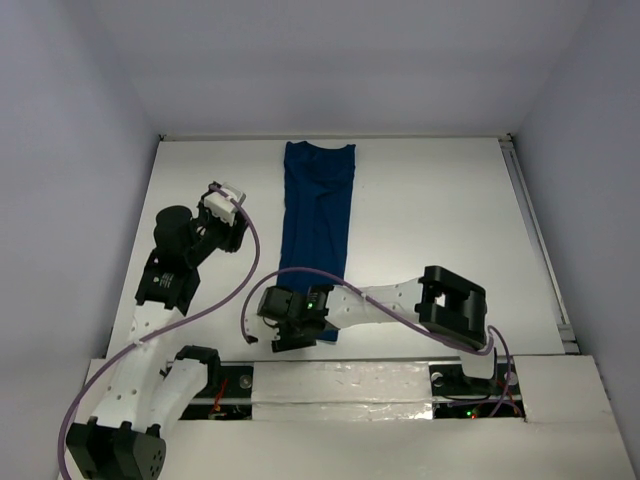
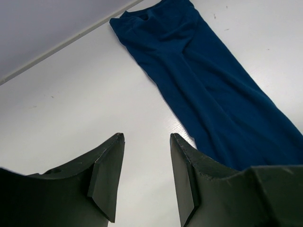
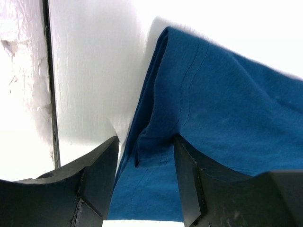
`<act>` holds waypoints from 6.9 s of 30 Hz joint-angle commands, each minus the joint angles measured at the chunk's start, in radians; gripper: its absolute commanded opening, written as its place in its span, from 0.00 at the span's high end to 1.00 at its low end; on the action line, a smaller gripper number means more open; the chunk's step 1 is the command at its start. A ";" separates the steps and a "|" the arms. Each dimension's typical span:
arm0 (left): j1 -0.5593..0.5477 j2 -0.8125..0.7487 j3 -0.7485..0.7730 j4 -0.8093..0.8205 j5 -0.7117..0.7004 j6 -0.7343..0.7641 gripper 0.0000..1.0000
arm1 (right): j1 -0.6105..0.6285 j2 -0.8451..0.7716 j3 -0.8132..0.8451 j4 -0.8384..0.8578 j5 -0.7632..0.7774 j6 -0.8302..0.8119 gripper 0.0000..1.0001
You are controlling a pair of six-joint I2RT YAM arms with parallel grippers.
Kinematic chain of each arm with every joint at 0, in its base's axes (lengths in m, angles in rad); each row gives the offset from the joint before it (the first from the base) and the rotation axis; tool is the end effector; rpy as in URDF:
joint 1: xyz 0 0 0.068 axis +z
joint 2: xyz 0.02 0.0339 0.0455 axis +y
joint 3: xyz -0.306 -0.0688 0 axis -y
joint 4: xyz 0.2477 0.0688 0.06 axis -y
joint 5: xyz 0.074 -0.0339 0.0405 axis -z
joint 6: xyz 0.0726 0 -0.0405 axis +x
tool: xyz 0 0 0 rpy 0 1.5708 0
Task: Fold and stack the t-shirts
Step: Grab the bottom of the folded rectangular tshirt with right arm, then fold the folded rectangular tshirt in 1/3 of the way
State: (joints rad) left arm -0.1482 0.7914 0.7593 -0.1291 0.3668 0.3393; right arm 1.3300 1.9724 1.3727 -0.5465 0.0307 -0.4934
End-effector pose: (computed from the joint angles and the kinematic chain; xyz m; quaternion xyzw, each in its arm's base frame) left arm 0.1884 -0.0544 0.3604 0.2954 0.6983 -0.0775 0.6474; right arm 0.1067 0.4252 0.1713 -0.7707 0.6011 0.0719 0.1986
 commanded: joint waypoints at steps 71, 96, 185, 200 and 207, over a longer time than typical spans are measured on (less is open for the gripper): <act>0.153 0.098 0.126 0.029 0.144 -0.036 0.59 | -0.166 -0.399 0.002 -0.161 -0.103 -0.252 1.00; 0.153 0.097 0.097 0.054 0.136 -0.029 0.59 | -0.456 -0.020 0.367 -0.162 -0.140 -0.366 1.00; 0.153 0.103 0.095 0.039 0.166 -0.045 0.59 | -0.554 0.092 0.278 -0.168 -0.215 -0.203 0.60; 0.153 0.114 0.092 0.048 0.167 -0.043 0.59 | -0.554 0.105 0.287 -0.087 -0.107 -0.171 1.00; 0.153 0.114 0.087 0.049 0.169 -0.045 0.59 | -0.563 0.118 0.299 -0.053 -0.045 -0.148 1.00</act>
State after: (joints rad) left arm -0.0021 0.9073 0.8455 -0.1165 0.5152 0.3019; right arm 0.7719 2.0895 1.6291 -0.6678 -0.0608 -0.6659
